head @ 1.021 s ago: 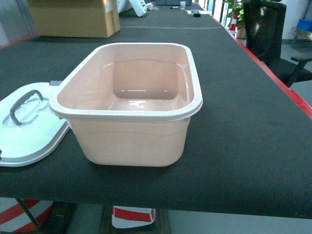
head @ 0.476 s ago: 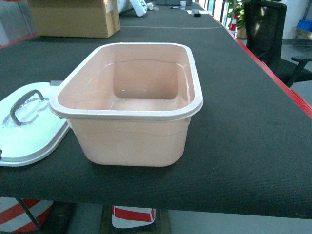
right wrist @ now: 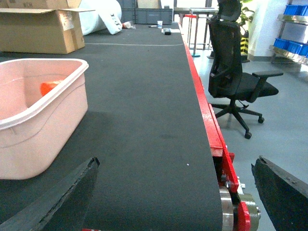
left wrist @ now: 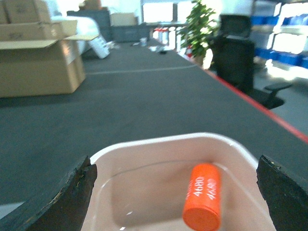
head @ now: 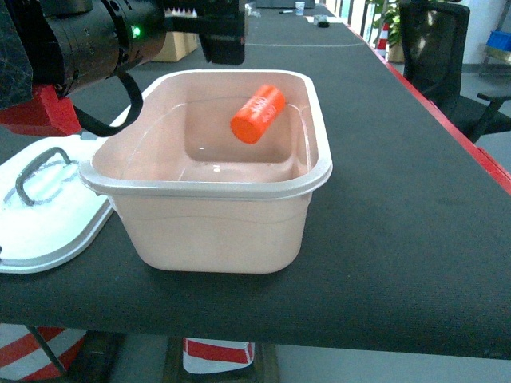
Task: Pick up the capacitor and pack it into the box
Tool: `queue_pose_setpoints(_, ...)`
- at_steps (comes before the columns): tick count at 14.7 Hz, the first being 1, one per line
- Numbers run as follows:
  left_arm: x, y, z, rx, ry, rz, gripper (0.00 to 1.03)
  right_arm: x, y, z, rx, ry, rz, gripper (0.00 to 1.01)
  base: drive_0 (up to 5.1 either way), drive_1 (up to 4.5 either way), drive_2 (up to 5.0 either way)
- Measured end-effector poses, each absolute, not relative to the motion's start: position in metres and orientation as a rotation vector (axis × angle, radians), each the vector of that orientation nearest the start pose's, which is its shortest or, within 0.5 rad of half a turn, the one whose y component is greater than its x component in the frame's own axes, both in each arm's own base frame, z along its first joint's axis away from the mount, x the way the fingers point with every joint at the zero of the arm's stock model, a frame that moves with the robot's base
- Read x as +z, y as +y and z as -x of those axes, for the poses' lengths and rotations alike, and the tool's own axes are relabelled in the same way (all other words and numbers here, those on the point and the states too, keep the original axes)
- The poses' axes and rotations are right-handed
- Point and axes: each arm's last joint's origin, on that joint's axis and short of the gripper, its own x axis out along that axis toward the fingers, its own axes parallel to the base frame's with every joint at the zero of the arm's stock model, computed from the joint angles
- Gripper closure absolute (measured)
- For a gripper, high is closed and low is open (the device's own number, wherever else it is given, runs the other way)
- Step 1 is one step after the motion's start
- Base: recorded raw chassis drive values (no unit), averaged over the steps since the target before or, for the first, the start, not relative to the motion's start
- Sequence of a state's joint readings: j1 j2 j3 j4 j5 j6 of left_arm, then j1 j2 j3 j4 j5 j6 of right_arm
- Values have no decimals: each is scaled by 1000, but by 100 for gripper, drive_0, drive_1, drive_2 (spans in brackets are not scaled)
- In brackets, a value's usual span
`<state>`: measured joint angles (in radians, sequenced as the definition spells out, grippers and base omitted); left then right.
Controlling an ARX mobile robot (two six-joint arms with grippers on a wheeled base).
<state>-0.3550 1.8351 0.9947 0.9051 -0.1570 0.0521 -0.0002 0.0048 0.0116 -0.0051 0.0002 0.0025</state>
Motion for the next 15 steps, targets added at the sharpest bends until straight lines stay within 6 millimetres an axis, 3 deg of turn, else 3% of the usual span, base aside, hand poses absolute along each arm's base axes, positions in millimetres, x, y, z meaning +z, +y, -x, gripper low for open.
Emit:
queue_pose_setpoints(2, 223, -95, -356, -238, -86, -6, 5, 167, 0, -97, -1, -2, -2, 3, 0, 0, 0)
queue_pose_setpoints(4, 243, -25, -360, -105, -154, -9, 5, 167, 0, -97, 0, -2, -2, 3, 0, 0, 0)
queue_pose_setpoints(6, 230, 41, -369, 20, -101, -23, 5, 167, 0, -97, 0, -2, -2, 3, 0, 0, 0)
queue_pose_setpoints(7, 215, 61, -377, 39, -50, -24, 5, 167, 0, -97, 0, -2, -2, 3, 0, 0, 0)
queue_pose_setpoints(10, 166, 97, -411, 53, 106, -42, 5, 167, 0, -97, 0, -2, -2, 3, 0, 0, 0)
queue_pose_setpoints(13, 101, 101, -440, -11, 299, -69, 5, 167, 0, -97, 0, -2, -2, 3, 0, 0, 0)
queue_pose_setpoints(15, 78, 103, -450, -13, 365, -73, 5, 167, 0, -97, 0, -2, -2, 3, 0, 0, 0)
